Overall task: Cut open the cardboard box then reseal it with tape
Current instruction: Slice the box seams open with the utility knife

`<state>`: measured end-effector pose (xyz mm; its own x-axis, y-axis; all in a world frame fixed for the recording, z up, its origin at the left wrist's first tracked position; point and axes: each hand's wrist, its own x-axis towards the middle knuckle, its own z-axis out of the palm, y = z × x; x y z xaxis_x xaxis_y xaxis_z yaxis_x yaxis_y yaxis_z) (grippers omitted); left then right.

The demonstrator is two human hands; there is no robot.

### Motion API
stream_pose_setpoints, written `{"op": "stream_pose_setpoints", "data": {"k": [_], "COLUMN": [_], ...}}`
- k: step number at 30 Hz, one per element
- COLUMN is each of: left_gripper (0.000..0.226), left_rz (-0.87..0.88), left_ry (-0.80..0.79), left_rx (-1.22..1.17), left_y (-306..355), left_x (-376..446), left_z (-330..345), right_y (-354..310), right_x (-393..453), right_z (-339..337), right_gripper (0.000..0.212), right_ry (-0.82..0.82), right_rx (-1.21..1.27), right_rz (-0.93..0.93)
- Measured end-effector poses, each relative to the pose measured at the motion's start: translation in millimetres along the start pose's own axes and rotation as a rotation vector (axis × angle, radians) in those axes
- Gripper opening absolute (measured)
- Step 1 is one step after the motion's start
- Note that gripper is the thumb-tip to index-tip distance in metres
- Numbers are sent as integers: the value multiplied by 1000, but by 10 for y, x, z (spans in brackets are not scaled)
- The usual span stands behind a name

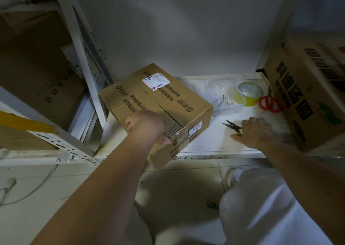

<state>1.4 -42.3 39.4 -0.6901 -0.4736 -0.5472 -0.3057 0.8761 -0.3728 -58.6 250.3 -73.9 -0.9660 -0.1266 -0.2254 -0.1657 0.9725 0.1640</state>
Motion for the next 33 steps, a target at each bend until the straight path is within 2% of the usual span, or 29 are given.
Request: {"op": "stream_pose_setpoints", "data": {"k": [2,4,6,8,13,20,27,33], "left_gripper": [108,104,93,92,81,70,80,60], "left_rz": [-1,-1,14,45,85,89,54,100], "left_ry": [12,39,82,100,187,286,177,204], "left_rx": [-28,-75,-157,-211,-373,-407,-287,-254], "left_y": [-7,-23,-47,-68,-107,-160,-110,-92], "left_x": [-1,-14,-42,-45,-104,-162,-112,-129], "left_z": [20,49,98,181,387,385,238,164], "right_y": [-108,-268,-470,-663,-876,-836,-726,-623], "right_x": [18,42,40,22,29,10,73,58], "right_z": [-91,-256,-493,-706,-857,-878,-812,-721], "right_gripper": [58,45,40,41,39,44,43,36], "right_ry": [114,217,221,177,131,84,65,79], "right_rx": [137,458,762,870,663,643,642,745], "right_rz": [-8,-42,-80,-140,-184,-231,-262,-256]}}
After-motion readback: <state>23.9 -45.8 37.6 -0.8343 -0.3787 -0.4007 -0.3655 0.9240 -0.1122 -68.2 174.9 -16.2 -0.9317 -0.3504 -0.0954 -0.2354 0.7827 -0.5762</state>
